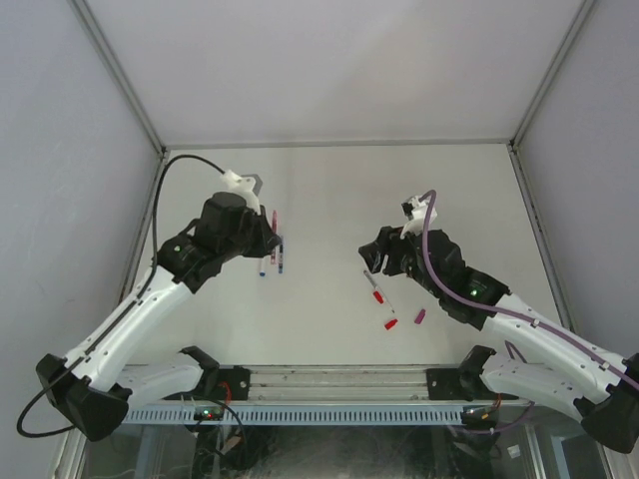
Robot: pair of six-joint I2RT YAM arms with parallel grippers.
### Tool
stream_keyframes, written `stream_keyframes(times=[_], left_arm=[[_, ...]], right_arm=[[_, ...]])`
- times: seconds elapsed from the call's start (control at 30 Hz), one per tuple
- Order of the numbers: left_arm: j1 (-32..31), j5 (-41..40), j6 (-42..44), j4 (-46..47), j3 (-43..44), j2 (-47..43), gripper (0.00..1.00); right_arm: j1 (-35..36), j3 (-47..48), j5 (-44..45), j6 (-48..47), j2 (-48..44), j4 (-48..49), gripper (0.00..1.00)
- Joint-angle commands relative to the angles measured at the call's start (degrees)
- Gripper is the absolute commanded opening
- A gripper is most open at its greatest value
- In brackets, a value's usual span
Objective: Insert the pens into the pen caps
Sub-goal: Insert the pen cap onto the pen.
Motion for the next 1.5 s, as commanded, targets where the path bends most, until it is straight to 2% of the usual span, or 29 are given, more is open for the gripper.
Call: stream_keyframes(times=[0.0, 0.1, 0.2, 0.4, 0.7, 0.93, 1.2, 1.47], left_arm=[[1.99, -3.22, -2.02, 2.61, 1.04, -5.49, 0.00], [5.13, 0.65, 0.74, 0.96, 1.64, -6.15, 0.00], [8.19, 4.93, 1.82, 3.80, -0.08, -9.29, 0.00], [8.62, -0.87, 2.32, 3.31, -1.73, -10.56, 0.00], [10.19, 2.67, 3.48, 4.38, -4.06, -9.68, 0.00], [10.66, -1.45, 7.12, 2.84, -4.32, -10.27, 0.00], [11.96, -3.39, 9.42, -0.27, -4.12, -7.77, 0.00], [12.53, 0.17, 9.86, 2.77, -7.22, -8.99, 0.00]], right_arm=[[-1.36, 0.49, 0.22, 1.48, -1.16, -1.34, 0.56], [-1.98, 0.56, 0.24, 1.51, -1.31, -2.01, 0.56], [-2.51, 0.91, 0.30, 1.56, -1.13, -3.14, 0.56], [-4.50, 4.35, 1.55, 1.28, 0.46, -9.18, 0.57], [-9.44, 9.02, -0.40, -0.68, 4.79, -18.52, 0.57], [-13.76, 11.76, -0.72, -2.37, 9.41, -24.64, 0.57], [-17.71, 12.35, -3.50, -4.60, 15.81, -27.51, 0.55], [-18.05, 12.37, -6.02, -4.78, 23.31, -29.20, 0.53]])
